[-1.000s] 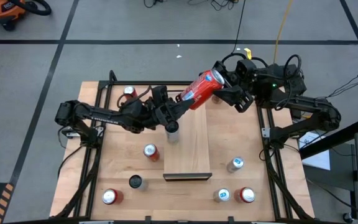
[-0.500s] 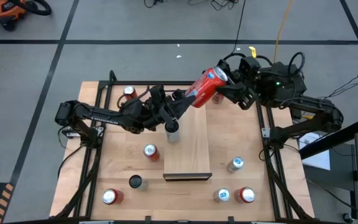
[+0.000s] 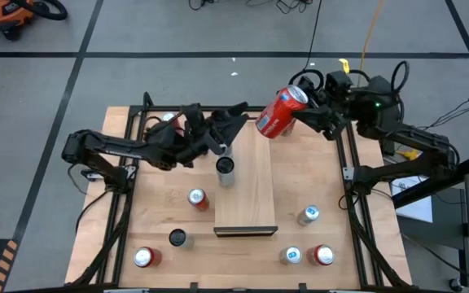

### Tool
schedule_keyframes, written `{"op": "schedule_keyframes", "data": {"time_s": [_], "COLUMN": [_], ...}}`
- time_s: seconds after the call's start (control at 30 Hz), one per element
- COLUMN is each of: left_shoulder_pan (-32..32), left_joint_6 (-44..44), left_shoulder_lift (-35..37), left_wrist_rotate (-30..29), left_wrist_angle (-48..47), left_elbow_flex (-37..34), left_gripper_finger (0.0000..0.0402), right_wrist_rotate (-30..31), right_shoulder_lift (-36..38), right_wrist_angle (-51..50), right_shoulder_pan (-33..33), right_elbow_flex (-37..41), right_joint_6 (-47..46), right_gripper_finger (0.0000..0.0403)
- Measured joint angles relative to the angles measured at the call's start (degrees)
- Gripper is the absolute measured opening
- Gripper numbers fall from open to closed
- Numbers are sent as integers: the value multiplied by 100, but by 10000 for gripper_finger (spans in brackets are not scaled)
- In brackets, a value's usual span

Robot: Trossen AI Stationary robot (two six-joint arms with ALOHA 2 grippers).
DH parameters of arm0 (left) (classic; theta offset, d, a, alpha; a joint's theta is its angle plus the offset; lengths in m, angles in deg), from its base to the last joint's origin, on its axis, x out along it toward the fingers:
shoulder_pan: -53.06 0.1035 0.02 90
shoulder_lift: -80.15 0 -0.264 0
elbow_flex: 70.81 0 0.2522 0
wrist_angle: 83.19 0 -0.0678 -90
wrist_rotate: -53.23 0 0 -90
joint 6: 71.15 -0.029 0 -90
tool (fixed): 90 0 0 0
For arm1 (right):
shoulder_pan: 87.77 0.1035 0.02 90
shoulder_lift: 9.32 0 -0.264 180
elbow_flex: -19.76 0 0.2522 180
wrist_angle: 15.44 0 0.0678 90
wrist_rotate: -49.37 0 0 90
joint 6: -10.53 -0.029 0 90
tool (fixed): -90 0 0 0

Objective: Place canned beverage on shelf
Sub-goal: Put the top right orange soda can on the shelf

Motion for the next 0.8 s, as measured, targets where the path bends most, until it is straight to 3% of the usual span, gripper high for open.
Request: {"op": "schedule_keyframes", "data": {"time_s": [0.2,0.43,0.8], "left_shoulder_pan": [0,-7,-7], "left_joint_6": [2,15,10], "left_shoulder_lift": [516,887,1239], "left_wrist_rotate": [-278,-351,-351], "left_wrist_angle": [-1212,-1870,-2834], "left_elbow_flex": [-2,-2,-4], "left_gripper_finger": [398,398,398], "right_wrist_rotate": [1,-50,-1109], "right_shoulder_lift": [18,-261,-1317], "right_wrist_angle": [-200,-317,-1279], "right_shoulder_pan": [-200,-515,-1139], "right_elbow_flex": [-4,-321,-1490], "right_joint_6": [23,350,1207], "right_gripper_finger": [274,274,274]}}
